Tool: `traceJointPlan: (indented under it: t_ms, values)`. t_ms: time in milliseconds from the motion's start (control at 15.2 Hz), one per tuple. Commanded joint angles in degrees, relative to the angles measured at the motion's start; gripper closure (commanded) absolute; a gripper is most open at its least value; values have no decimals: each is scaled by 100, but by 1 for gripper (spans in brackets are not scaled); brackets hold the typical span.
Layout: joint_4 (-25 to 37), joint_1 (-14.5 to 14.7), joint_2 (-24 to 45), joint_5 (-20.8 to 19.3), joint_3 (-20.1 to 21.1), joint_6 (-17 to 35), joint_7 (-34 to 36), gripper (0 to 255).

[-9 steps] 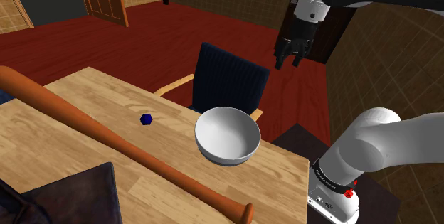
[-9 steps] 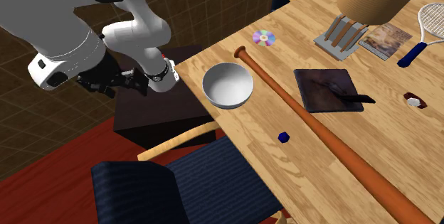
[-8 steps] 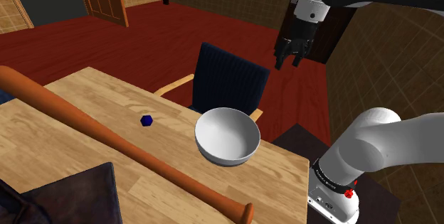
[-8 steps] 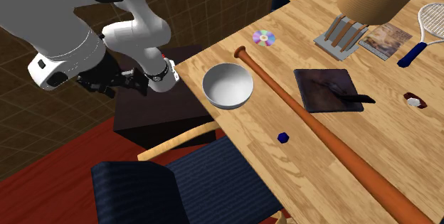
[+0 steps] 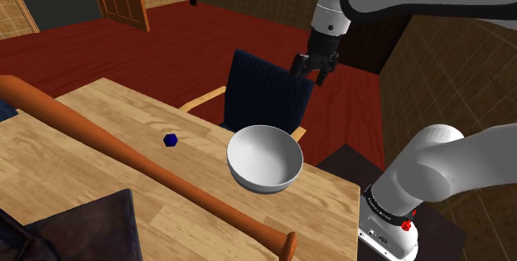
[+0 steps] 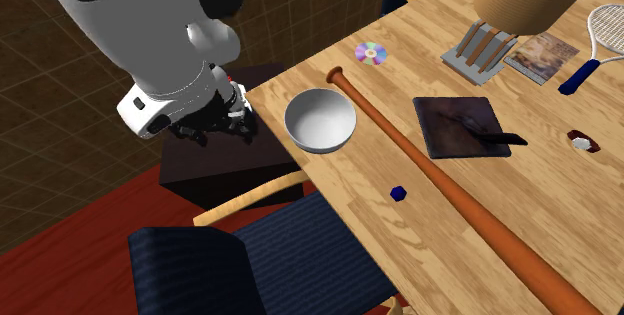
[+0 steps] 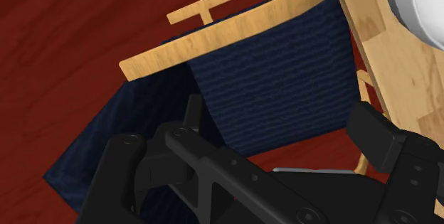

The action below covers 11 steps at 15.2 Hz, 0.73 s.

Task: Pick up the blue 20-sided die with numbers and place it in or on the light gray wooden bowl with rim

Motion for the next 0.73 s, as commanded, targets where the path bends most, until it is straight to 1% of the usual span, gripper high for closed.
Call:
traceJointPlan:
  t_ms: [0,330,660]
  values:
    - [109,70,253,92,265,198,292,0]
    - [472,182,962,176,902,655,1005,0]
    - [1016,219,1821,21,1522,1044,1779,0]
